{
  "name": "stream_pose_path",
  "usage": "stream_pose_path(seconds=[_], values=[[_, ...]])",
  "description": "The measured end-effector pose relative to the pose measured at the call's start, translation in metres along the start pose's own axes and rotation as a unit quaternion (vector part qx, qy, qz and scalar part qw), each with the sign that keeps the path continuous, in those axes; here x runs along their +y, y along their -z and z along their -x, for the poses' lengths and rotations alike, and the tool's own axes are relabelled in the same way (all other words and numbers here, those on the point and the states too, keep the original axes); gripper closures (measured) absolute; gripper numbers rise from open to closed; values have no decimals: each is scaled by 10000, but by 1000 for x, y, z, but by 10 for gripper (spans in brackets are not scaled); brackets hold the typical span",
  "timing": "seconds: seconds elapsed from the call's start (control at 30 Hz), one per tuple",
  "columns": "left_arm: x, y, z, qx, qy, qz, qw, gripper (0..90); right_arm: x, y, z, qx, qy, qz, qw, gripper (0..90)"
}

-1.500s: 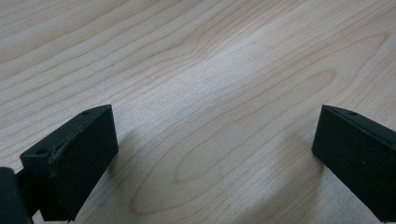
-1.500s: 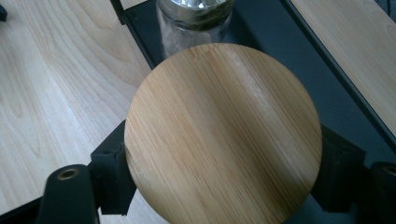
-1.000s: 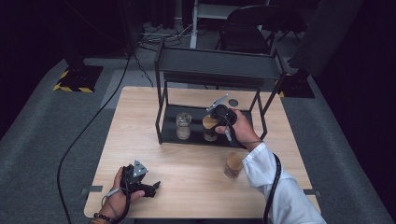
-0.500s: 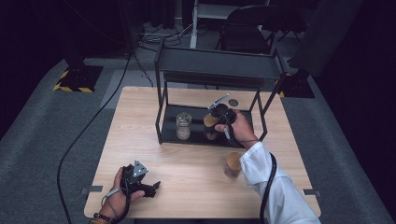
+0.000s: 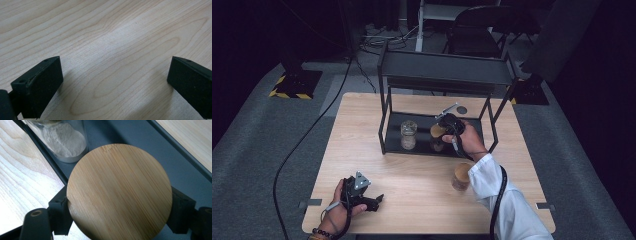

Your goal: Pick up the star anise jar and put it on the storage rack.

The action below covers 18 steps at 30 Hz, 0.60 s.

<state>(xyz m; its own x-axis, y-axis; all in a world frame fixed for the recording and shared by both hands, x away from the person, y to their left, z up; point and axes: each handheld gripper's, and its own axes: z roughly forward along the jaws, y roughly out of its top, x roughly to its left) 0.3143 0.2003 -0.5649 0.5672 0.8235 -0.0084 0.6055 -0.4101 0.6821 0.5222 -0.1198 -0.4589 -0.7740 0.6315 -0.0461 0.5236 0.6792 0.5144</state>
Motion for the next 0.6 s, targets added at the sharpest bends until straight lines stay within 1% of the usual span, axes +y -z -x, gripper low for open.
stream_pose_path(seconds=[0.3, 0.43, 0.47, 0.6], values=[[0, 0, 0, -1, 9, 6, 10000, 0, -4, -7, -1, 33, 33, -73, 10000, 237], [0, 0, 0, -1, 1, 1, 10000, 0, -6, -10, -1, 6, 31, -111, 9999, 237], [0, 0, 0, 0, -1, -1, 10000, 0, -6, -11, -1, 0, 62, -130, 9999, 237], [0, 0, 0, 4, -4, -4, 10000, 0, -7, -12, 0, 22, 24, -85, 10000, 237]])
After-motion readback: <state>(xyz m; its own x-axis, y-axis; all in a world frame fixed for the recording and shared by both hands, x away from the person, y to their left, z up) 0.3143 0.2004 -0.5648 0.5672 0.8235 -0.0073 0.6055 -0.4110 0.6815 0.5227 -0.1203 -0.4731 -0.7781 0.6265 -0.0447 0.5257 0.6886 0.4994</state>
